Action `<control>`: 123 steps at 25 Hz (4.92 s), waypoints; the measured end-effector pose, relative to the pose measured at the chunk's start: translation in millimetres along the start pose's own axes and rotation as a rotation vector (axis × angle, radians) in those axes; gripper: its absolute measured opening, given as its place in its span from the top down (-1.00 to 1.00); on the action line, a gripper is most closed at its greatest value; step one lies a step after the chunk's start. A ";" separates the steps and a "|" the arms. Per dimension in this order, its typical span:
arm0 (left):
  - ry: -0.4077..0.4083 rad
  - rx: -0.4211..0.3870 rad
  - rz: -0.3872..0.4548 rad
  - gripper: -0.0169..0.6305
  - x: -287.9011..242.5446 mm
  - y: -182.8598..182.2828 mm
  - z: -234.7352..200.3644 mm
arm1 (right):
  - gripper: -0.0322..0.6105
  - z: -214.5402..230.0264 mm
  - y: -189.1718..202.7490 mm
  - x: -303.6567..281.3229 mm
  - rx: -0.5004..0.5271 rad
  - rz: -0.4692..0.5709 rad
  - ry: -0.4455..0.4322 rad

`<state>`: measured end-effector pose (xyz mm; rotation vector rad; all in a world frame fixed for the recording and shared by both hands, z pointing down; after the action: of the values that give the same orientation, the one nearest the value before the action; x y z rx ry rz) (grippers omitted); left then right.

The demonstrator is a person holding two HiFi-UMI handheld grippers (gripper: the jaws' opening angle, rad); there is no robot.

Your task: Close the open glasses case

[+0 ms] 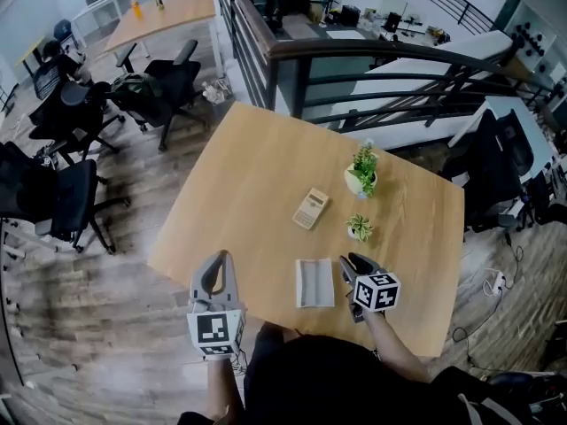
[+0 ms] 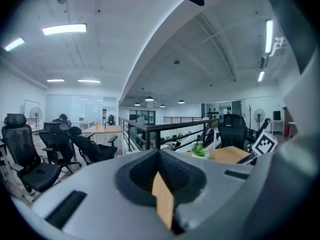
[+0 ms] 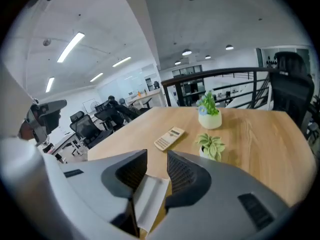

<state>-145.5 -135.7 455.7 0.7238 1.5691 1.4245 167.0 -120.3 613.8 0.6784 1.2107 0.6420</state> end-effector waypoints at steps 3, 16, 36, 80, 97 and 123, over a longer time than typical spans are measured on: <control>-0.036 0.009 -0.006 0.97 15.7 5.0 -7.9 | 0.49 -0.1 31.1 -19.3 0.001 -0.082 0.005; -0.137 0.053 -0.037 0.97 54.2 22.5 -22.9 | 0.52 5.6 112.5 -57.8 -0.068 -0.304 0.044; -0.143 0.051 -0.046 0.97 53.2 25.7 -26.9 | 0.78 11.6 111.5 -64.6 0.216 -0.368 0.086; -0.074 0.017 -0.073 0.97 34.5 22.5 -9.4 | 0.86 -19.3 140.7 -64.5 0.802 -0.631 -0.061; 0.069 -0.030 -0.061 0.97 0.6 5.6 26.4 | 0.86 -21.5 140.3 -65.4 0.856 -0.593 -0.107; 0.257 -0.061 0.098 0.97 -56.8 -56.6 99.4 | 0.86 41.4 -108.5 207.0 0.149 0.715 0.097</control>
<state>-24.7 -148.2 416.4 0.6077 1.6948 1.6841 263.7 -38.7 413.0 1.2377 1.0998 1.1919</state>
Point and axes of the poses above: the fingertips, and each gripper's own axes: x backward along the fingers, z to its right, y out of its underside, the point moved 2 cm from there along x, backward along the fingers, and after that the axes turned 6 degrees about y, right-handed, at the moved point
